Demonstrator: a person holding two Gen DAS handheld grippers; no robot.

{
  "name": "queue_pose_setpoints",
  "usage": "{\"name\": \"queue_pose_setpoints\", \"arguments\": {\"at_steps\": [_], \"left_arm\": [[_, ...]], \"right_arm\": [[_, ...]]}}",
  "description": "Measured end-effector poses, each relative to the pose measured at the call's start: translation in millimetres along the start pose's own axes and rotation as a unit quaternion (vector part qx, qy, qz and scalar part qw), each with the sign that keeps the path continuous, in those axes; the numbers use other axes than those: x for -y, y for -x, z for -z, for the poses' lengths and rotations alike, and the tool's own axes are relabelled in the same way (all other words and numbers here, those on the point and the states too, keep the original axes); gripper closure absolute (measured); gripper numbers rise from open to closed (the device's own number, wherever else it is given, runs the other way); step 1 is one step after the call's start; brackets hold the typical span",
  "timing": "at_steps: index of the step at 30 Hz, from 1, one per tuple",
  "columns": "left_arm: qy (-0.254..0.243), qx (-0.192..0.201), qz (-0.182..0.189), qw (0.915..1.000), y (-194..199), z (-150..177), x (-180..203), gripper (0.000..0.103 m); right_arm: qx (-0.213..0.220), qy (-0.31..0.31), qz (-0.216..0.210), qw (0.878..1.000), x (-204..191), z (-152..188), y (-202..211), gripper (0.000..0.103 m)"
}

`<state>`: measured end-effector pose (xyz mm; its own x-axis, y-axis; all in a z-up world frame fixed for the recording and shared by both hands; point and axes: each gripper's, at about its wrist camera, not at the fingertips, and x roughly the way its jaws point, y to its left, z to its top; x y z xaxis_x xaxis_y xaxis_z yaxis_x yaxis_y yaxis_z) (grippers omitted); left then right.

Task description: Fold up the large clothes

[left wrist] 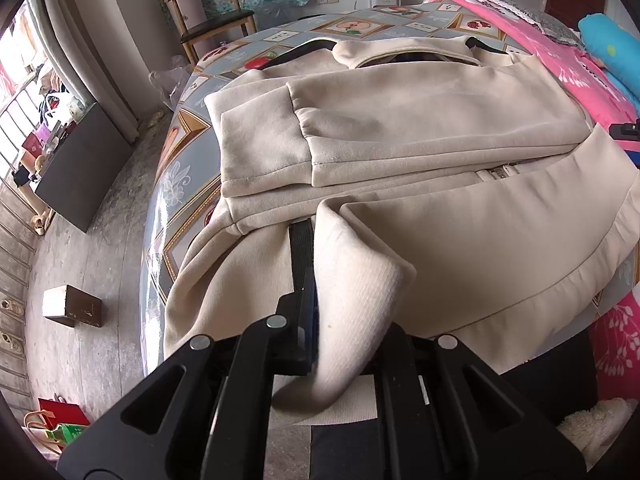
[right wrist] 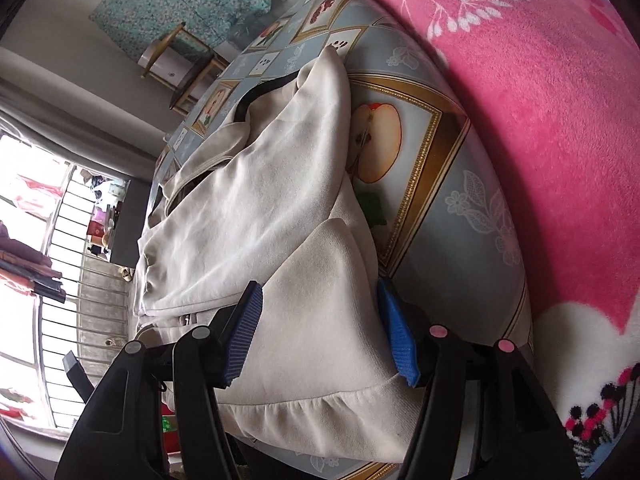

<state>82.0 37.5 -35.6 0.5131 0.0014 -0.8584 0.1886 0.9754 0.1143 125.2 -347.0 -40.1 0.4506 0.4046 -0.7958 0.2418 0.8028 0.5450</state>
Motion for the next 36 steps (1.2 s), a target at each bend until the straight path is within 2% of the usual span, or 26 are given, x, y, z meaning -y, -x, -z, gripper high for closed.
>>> {"name": "queue_pose_setpoints", "arguments": {"at_steps": [5, 14, 24, 31, 36], "left_arm": [[-0.001, 0.0, -0.001, 1.0, 0, 0, 0, 0.094], [0.0, -0.001, -0.005, 1.0, 0, 0, 0, 0.094], [-0.002, 0.008, -0.002, 1.0, -1, 2, -1, 0.094], [0.003, 0.01, 0.02, 0.9997, -2, 1, -5, 0.094], [0.006, 0.008, 0.032, 0.9994, -3, 0, -9, 0.093]], "right_arm": [[0.0, 0.008, 0.003, 1.0, -1, 2, 1, 0.045], [0.005, 0.068, 0.025, 0.997, -23, 11, 10, 0.044], [0.012, 0.158, 0.066, 0.985, -40, 25, 18, 0.044], [0.017, 0.212, 0.02, 0.977, -38, 30, 23, 0.044], [0.012, 0.21, -0.004, 0.978, -26, 20, 19, 0.044]]}}
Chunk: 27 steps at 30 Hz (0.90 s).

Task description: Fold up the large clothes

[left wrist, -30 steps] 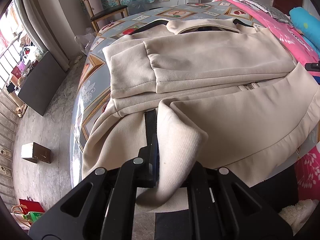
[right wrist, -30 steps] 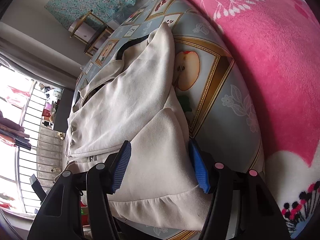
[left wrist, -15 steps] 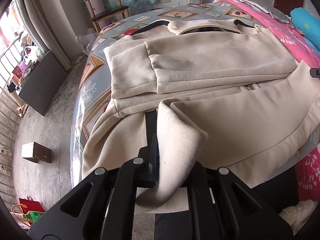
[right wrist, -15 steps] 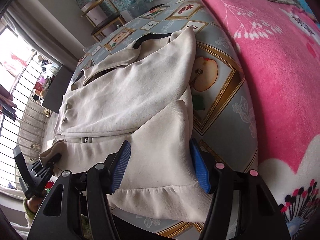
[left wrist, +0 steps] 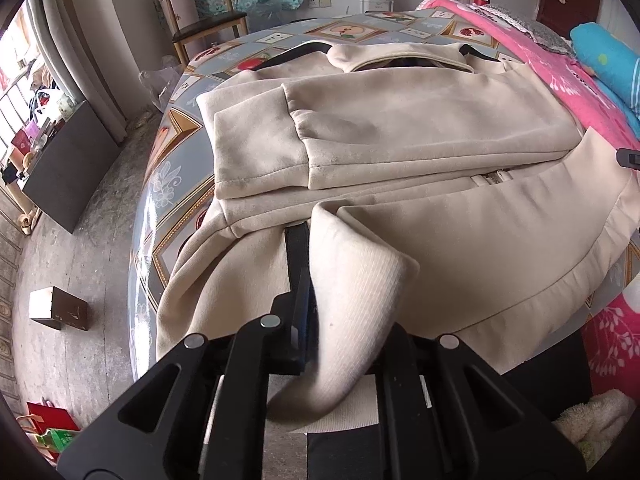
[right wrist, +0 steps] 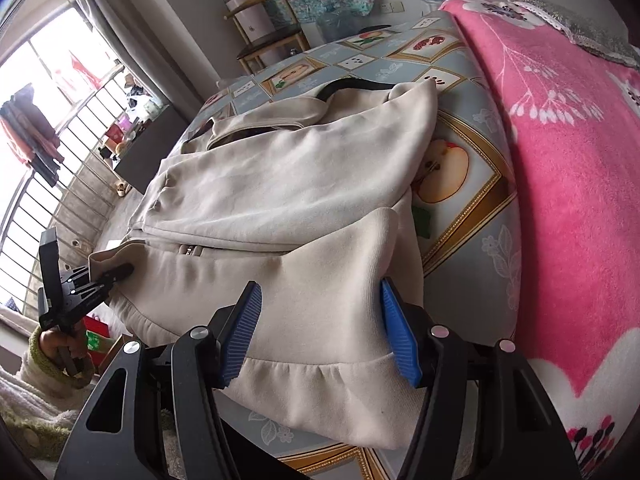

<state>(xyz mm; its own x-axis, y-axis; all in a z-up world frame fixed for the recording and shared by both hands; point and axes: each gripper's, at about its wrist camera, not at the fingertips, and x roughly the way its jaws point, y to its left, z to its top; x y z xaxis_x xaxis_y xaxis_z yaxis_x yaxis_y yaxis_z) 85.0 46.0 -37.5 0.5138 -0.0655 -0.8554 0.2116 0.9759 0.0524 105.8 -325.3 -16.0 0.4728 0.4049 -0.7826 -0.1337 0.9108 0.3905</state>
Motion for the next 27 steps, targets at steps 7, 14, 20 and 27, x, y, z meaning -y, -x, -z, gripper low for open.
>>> {"name": "queue_pose_setpoints", "arguments": {"at_steps": [7, 14, 20, 27], "left_arm": [[0.018, -0.003, 0.014, 0.9997, -1, -2, -6, 0.093], [0.017, -0.003, 0.007, 0.9998, -3, -3, -4, 0.093], [0.013, 0.023, 0.015, 0.9996, 8, 3, -5, 0.098], [-0.002, 0.087, 0.041, 0.9954, 65, 19, -4, 0.099]], "right_arm": [[-0.002, -0.03, -0.039, 0.999, 23, -14, -17, 0.048], [-0.003, -0.049, -0.044, 0.998, 30, -10, -21, 0.071], [0.026, -0.017, 0.012, 0.999, 4, 4, 6, 0.097], [0.09, -0.01, 0.035, 0.995, -28, 20, 67, 0.098]]}}
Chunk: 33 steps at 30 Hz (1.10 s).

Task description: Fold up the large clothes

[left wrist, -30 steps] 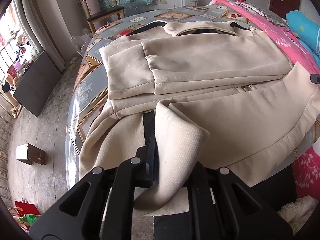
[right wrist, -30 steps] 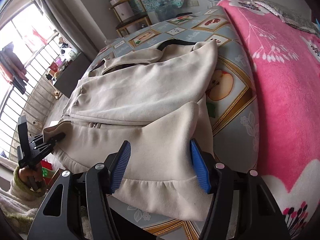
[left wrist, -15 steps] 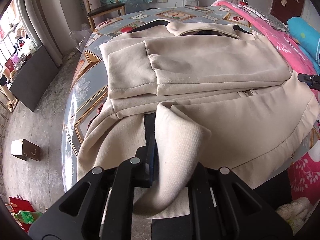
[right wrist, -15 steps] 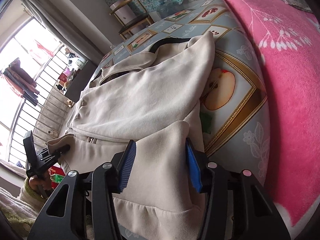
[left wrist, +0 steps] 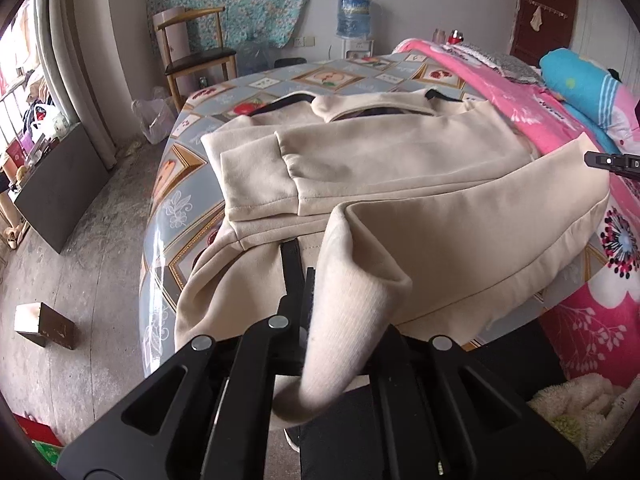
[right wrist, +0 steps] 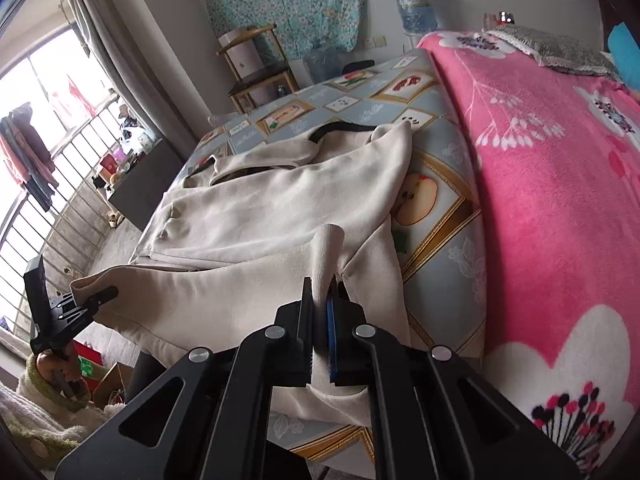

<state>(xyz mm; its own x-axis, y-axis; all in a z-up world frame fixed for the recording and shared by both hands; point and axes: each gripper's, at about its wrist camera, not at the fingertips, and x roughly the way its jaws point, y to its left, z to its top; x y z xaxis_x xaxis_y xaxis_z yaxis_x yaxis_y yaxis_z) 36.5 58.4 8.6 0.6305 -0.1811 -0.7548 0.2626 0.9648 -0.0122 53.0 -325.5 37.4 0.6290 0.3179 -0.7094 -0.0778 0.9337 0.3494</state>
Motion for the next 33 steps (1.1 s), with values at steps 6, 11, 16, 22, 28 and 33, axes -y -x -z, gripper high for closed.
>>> {"name": "queue_pose_setpoints", "arguments": {"at_steps": [6, 11, 16, 22, 28, 33], "left_arm": [[0.006, 0.069, 0.012, 0.9975, 29, -28, -15, 0.099], [-0.018, 0.113, -0.002, 0.9934, 22, -75, -25, 0.099], [-0.028, 0.117, -0.012, 0.9926, -5, -115, -36, 0.099], [-0.009, 0.004, -0.008, 0.9999, -96, -122, -55, 0.095], [0.068, -0.029, 0.008, 0.9972, -116, -115, -96, 0.072], [0.049, -0.008, 0.005, 0.9987, -109, -152, -102, 0.072]], "right_arm": [[0.048, 0.0, 0.007, 0.999, -9, -27, 15, 0.097], [0.086, -0.004, -0.003, 0.996, -7, -75, 13, 0.098], [0.095, -0.005, -0.001, 0.995, -3, -115, -10, 0.098], [0.016, -0.011, 0.029, 0.999, 15, -126, -102, 0.097], [-0.034, -0.038, 0.074, 0.996, 36, -126, -141, 0.086], [0.005, 0.03, 0.072, 0.997, -2, -159, -128, 0.058]]}}
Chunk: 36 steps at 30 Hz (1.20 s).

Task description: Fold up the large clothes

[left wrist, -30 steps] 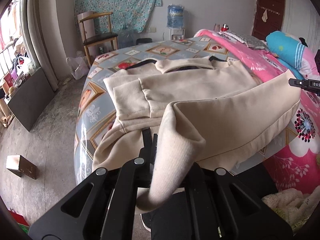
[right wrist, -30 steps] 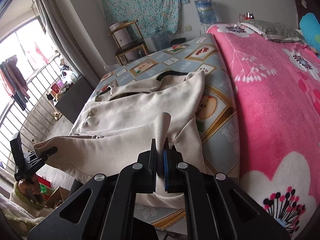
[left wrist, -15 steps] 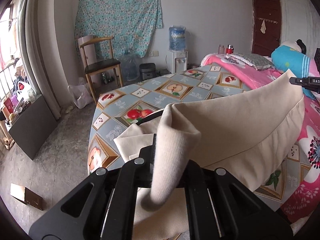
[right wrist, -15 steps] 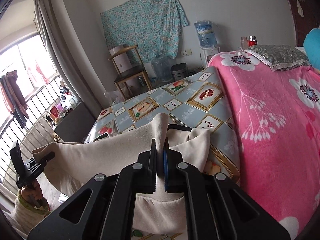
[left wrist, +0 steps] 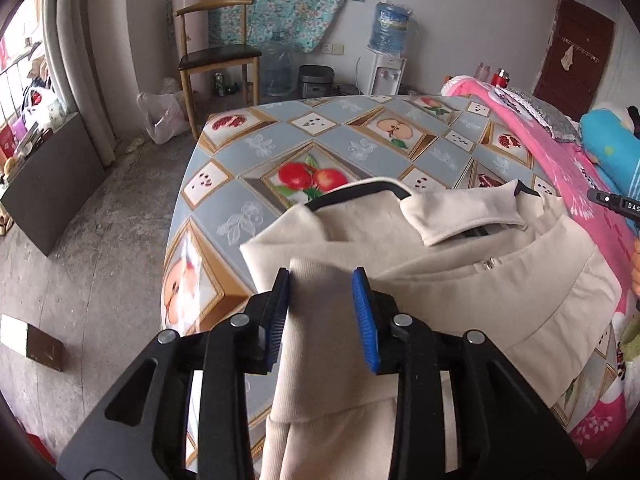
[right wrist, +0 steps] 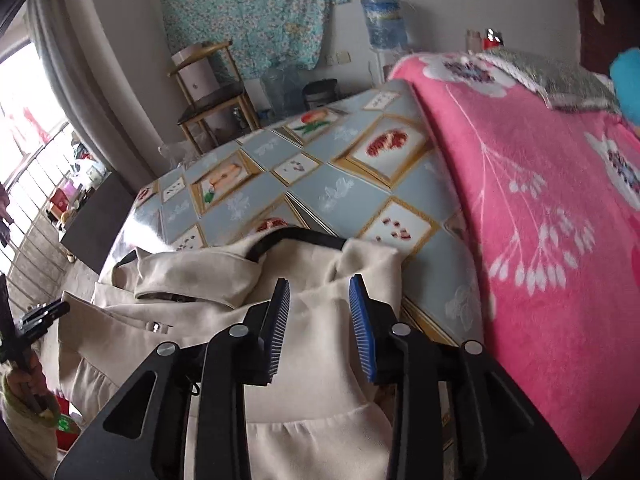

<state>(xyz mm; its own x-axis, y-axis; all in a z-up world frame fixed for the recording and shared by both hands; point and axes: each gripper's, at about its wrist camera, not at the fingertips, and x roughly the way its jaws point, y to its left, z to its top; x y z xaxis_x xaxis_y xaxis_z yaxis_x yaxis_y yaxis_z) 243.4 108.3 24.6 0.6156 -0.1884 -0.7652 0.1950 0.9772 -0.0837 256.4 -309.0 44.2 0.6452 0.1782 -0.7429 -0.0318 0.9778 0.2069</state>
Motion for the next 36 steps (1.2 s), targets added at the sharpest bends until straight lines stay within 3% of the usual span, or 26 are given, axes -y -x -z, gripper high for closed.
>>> {"name": "queue_pose_setpoints", "arguments": {"at_steps": [3, 5, 7, 10, 12, 15, 17, 24, 29, 33, 36], "left_arm": [[-0.055, -0.036, 0.012, 0.9978, -24, -30, 27, 0.061], [-0.082, -0.061, 0.032, 0.9943, -45, -44, 49, 0.056], [-0.081, -0.088, 0.044, 0.9918, -67, -54, 64, 0.056], [-0.048, -0.106, 0.06, 0.9914, -97, -72, 73, 0.056], [-0.041, -0.111, 0.052, 0.9916, -115, -82, 78, 0.056], [-0.035, -0.127, 0.037, 0.9906, -135, -85, 81, 0.057], [-0.005, -0.148, 0.061, 0.9871, -142, -82, 75, 0.057], [0.057, -0.173, 0.128, 0.975, -158, -82, 57, 0.057], [0.039, -0.174, 0.103, 0.9786, -174, -87, 65, 0.055], [0.046, -0.169, 0.105, 0.9789, -175, -89, 61, 0.056], [0.01, -0.159, 0.092, 0.9829, -167, -85, 67, 0.056]], "right_arm": [[-0.049, 0.098, -0.031, 0.993, -52, -10, -27, 0.042], [-0.082, 0.156, -0.043, 0.983, -85, -10, -51, 0.042], [-0.082, 0.18, -0.036, 0.979, -105, -14, -68, 0.042], [-0.081, 0.158, -0.07, 0.982, -120, -37, -93, 0.044], [-0.101, 0.14, -0.11, 0.979, -129, -51, -113, 0.07], [-0.161, 0.115, -0.16, 0.967, -138, -50, -149, 0.091], [-0.2, 0.11, -0.159, 0.96, -138, -35, -168, 0.092], [-0.211, 0.132, -0.152, 0.957, -138, -11, -164, 0.092], [-0.208, 0.129, -0.152, 0.958, -142, -21, -171, 0.092], [-0.212, 0.108, -0.178, 0.955, -131, -22, -175, 0.094], [-0.215, 0.118, -0.182, 0.952, -131, -13, -168, 0.094]]}}
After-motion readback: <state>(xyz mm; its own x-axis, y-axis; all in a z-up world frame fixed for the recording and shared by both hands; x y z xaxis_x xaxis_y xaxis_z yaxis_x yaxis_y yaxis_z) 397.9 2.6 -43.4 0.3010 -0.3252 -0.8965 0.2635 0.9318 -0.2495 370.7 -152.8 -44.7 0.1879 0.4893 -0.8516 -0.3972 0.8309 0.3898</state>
